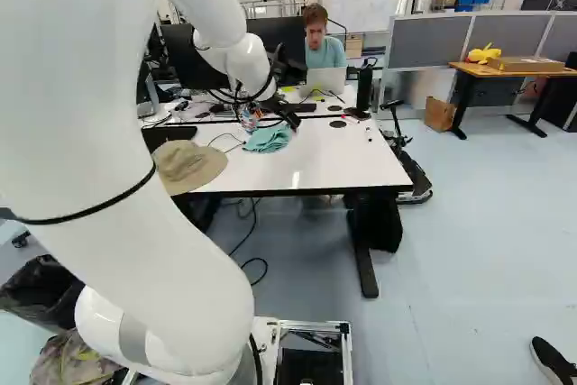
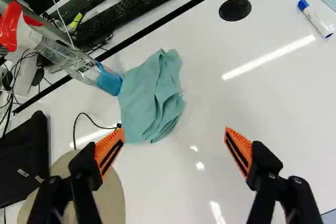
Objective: Clean the table with the green towel
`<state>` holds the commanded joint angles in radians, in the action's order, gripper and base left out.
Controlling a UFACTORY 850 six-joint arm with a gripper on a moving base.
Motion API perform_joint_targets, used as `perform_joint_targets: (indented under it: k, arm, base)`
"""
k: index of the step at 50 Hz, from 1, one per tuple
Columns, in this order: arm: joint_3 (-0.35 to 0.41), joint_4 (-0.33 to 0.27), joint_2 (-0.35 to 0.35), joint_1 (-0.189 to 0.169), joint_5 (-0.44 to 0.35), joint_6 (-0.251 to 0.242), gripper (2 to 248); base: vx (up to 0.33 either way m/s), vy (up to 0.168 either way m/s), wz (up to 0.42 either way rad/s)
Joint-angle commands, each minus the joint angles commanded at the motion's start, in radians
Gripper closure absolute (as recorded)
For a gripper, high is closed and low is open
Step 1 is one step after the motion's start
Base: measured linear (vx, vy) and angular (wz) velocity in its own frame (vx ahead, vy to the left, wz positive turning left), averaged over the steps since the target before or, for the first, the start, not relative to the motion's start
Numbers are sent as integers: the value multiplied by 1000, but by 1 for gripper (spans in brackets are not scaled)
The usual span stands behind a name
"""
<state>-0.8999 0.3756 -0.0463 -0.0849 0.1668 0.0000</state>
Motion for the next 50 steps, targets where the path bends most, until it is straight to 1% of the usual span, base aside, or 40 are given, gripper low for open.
perform_joint_targets:
  k: [24, 50]
  arm:
    - [119, 0, 118, -40, 0, 0, 3]
    - [130, -6, 122, -38, -16, 0, 3]
  base:
    - [0, 0, 0]
    - [0, 0, 0]
